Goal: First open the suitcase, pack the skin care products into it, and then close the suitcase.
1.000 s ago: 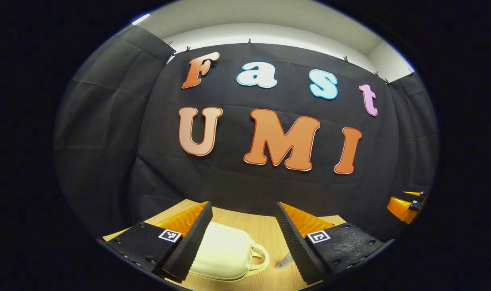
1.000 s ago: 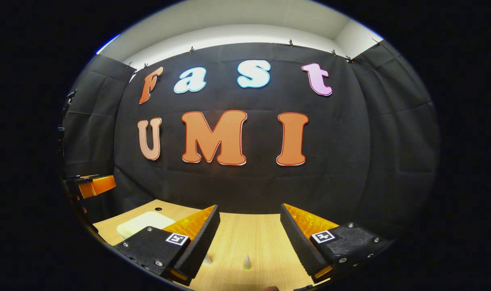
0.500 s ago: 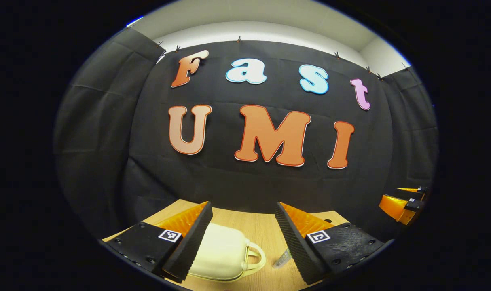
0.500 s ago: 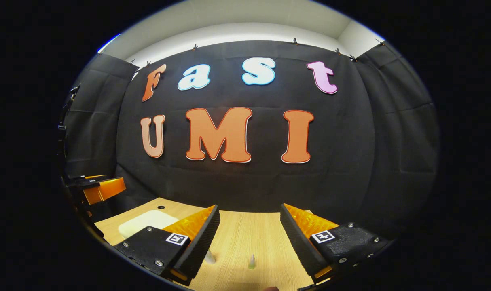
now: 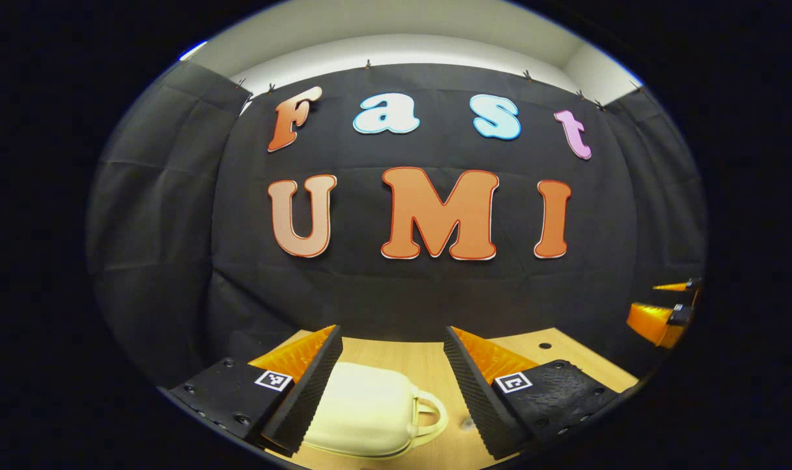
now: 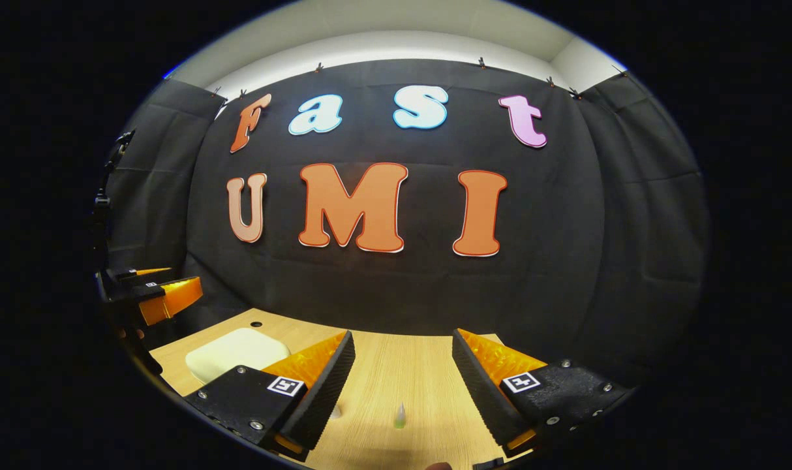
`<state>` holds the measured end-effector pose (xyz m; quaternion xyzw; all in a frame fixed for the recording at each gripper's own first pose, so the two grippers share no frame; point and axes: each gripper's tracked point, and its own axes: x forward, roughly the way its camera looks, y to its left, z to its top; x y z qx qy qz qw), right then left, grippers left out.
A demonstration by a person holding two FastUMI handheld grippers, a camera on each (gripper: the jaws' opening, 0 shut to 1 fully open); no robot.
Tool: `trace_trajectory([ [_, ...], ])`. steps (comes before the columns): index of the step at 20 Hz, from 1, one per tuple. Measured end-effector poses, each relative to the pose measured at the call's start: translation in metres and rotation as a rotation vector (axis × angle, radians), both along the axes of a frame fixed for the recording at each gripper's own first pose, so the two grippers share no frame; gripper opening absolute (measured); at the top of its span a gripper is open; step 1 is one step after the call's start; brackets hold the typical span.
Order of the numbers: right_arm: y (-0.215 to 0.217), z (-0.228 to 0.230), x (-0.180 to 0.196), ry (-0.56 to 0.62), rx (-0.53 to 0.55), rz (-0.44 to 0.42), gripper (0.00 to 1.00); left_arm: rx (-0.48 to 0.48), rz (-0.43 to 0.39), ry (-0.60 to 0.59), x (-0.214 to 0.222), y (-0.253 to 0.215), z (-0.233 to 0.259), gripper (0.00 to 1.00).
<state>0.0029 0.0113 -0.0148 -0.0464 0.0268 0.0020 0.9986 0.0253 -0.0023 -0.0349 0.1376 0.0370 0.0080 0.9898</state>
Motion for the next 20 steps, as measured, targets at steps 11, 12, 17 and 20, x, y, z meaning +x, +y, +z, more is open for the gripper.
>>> trace_trajectory([
  [11,-0.034,-0.041,-0.012,0.124,-0.01,-0.067,0.95,0.51,-0.076,0.213,-0.003,0.005,-0.133,0.98],
  [12,-0.038,-0.045,-0.013,0.137,-0.011,-0.076,0.95,0.563,-0.1,0.245,-0.007,0.002,-0.154,0.98],
  [17,-0.055,-0.063,-0.022,0.198,-0.004,-0.104,0.95,0.754,-0.169,0.374,-0.021,-0.003,-0.224,0.98],
  [20,-0.069,-0.07,-0.027,0.217,-0.006,-0.128,0.95,0.849,-0.188,0.405,-0.019,-0.002,-0.243,0.98],
])
